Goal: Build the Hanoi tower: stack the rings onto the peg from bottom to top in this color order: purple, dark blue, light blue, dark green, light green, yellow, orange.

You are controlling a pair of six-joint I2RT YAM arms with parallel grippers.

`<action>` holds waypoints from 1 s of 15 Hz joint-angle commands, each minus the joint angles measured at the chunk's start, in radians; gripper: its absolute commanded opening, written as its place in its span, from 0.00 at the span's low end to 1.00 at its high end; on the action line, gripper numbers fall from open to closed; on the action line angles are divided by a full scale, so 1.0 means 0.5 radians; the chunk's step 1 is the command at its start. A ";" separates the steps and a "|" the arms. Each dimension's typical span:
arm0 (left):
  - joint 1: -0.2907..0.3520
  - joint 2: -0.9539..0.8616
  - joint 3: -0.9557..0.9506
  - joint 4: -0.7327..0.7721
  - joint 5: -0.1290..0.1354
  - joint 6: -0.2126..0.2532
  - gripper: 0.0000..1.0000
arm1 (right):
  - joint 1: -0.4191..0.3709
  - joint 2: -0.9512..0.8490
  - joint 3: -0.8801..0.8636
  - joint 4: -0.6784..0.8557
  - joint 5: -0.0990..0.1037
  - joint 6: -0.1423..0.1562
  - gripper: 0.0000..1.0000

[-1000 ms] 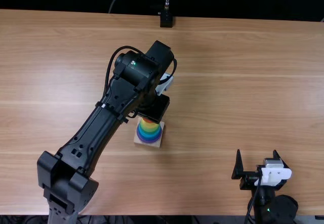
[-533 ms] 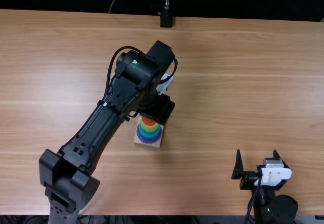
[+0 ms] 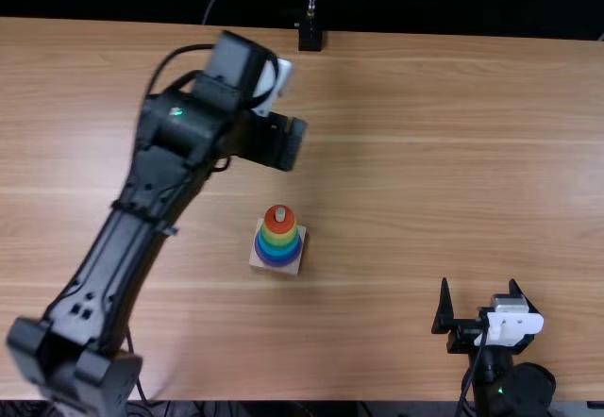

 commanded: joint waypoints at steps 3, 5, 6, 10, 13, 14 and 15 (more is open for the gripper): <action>0.336 -0.501 -0.544 0.305 -0.025 -0.010 1.00 | -0.015 -0.026 -0.136 -0.145 0.000 0.003 1.00; 0.548 -0.863 -0.943 0.644 -0.032 -0.003 1.00 | -0.015 -0.026 -0.136 -0.141 0.004 0.003 1.00; 0.606 -1.041 -1.127 0.798 -0.098 0.001 1.00 | -0.015 -0.026 -0.136 -0.145 0.000 0.003 1.00; 0.631 -1.722 -1.833 1.299 -0.234 0.012 1.00 | -0.015 -0.026 -0.136 -0.145 0.000 0.003 1.00; 0.628 -2.253 -2.416 1.450 -0.242 0.012 1.00 | -0.015 -0.026 -0.136 -0.145 0.000 0.003 1.00; 0.621 -2.446 -2.621 1.479 -0.271 0.015 1.00 | -0.015 -0.026 -0.136 -0.141 0.004 0.003 1.00; 0.621 -2.634 -2.793 1.516 -0.297 0.012 1.00 | -0.015 -0.026 -0.136 -0.145 0.004 0.003 1.00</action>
